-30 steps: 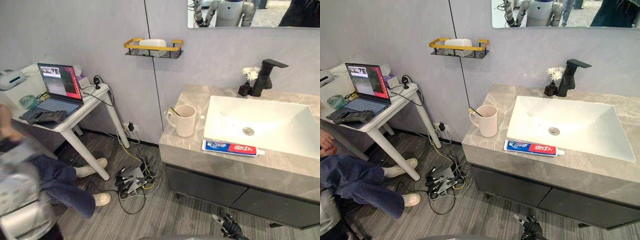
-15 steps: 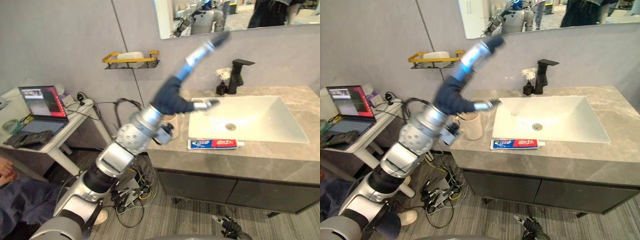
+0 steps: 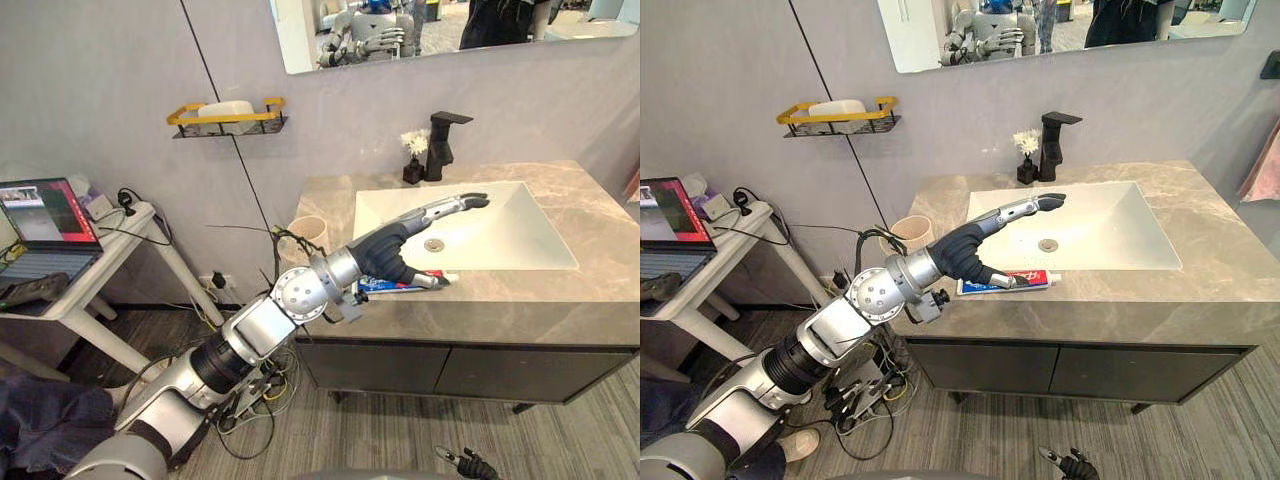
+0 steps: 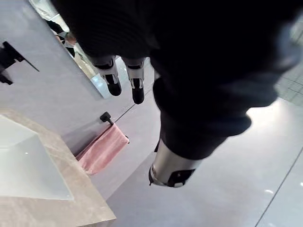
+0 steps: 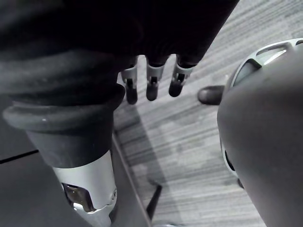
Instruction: Organize washtable
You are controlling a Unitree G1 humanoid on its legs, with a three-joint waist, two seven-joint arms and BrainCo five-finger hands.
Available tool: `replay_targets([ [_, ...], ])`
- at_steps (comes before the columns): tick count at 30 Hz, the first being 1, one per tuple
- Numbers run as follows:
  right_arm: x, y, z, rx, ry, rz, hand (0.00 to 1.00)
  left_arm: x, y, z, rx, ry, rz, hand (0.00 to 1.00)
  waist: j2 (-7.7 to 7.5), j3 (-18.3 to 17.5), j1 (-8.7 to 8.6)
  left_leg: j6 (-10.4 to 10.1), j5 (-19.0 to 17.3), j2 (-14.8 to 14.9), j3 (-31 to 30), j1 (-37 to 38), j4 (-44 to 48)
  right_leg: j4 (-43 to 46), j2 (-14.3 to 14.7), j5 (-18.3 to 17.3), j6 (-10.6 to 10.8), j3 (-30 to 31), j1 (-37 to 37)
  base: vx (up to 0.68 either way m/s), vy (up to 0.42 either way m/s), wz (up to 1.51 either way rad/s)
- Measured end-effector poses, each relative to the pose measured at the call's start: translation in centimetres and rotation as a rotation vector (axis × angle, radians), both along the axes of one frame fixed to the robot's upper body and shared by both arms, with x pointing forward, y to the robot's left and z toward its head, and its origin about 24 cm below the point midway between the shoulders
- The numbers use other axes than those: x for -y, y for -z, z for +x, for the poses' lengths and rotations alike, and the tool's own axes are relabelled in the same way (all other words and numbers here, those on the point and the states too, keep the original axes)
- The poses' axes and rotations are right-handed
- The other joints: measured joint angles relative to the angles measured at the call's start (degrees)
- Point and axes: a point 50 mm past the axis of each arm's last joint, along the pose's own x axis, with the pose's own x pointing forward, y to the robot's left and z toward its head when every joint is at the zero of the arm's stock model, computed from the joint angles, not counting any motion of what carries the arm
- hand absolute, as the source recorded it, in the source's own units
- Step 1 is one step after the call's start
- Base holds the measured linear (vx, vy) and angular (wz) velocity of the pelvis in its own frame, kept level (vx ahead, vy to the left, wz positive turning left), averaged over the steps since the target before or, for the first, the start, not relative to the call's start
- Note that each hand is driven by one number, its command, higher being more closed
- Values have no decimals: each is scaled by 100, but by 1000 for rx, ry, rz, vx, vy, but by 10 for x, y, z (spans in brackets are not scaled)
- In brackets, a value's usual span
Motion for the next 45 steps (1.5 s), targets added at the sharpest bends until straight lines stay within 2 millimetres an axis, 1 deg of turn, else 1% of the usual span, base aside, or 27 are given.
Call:
replay_targets([
  [3,0,-1,3,13,-11,-6,0,-4,7,6,-7,-49,22,0,-26,121,-8,0,0,-18,17,20,-27,-102,3,88,39,30,2,9,30,-7],
  [5,0,-2,3,15,-23,-10,0,-13,15,12,-29,-126,7,0,-111,200,-25,0,0,-19,20,52,-85,-143,10,114,47,31,6,44,31,0],
  [7,-1,-2,4,16,-35,-12,0,-18,19,16,-34,-176,21,0,-148,242,-25,0,0,-27,20,44,-103,-170,8,127,58,22,5,0,0,0],
  [11,-4,-2,5,25,-35,-7,0,-19,32,15,-63,-217,38,0,-133,256,-41,1,0,-69,48,32,-157,-317,-7,186,75,32,16,32,25,-3],
  [15,-13,-3,11,57,-37,13,0,-19,34,15,-62,-277,-13,0,-132,276,-63,1,0,-103,168,21,-163,-434,-20,244,75,108,10,23,31,-11],
  [17,-15,-3,13,64,-45,14,0,-19,36,16,-56,-292,-3,0,-137,280,-69,1,0,-116,185,32,-162,-443,-36,244,76,126,11,9,30,-7],
  [18,-15,-3,14,68,-49,13,0,-19,36,16,-55,-298,-3,0,-151,314,-76,1,0,-130,247,26,-163,-541,-34,301,93,137,34,-17,37,-9],
  [21,-15,-5,17,83,-51,11,0,-23,45,13,-91,-318,-5,0,-142,350,-139,4,-3,-138,322,33,-163,-553,-42,314,102,186,20,-22,28,-9],
  [23,-15,-5,16,86,-51,10,0,-23,49,11,-109,-324,-10,0,-143,351,-145,6,-5,-137,343,35,-163,-554,-42,319,104,215,7,-22,18,-6],
  [31,-16,-6,18,93,-64,11,0,-24,52,9,-123,-324,-8,0,-142,362,-152,45,-87,-102,453,-2,-172,-566,-4,396,93,319,-89,-44,20,-7],
  [34,-17,-6,19,100,-70,10,0,-27,58,9,-144,-328,11,0,-167,397,-164,45,-86,-103,484,-9,-172,-569,-5,422,95,352,-115,-29,15,-5],
  [38,-20,-6,20,110,-82,32,0,-29,59,11,-127,-353,34,0,-177,405,-171,45,-86,-102,490,-26,-173,-571,-3,423,96,361,-137,-6,4,-1],
  [40,-21,-7,22,118,-83,40,0,-31,56,13,-118,-379,16,0,-185,411,-172,45,-84,-101,517,-117,-171,-569,-1,452,96,412,-259,-20,18,-12],
  [42,-23,-7,25,128,-95,43,0,-34,56,17,-102,-420,14,0,-219,498,-193,45,-83,-98,601,-134,-167,-567,-1,472,99,469,-307,-16,20,-16],
  [45,-26,-12,33,172,-104,46,0,-35,49,25,-48,-471,18,0,-297,600,-250,45,-82,-96,657,-231,-161,-567,3,499,89,532,-433,-23,14,-12],
])
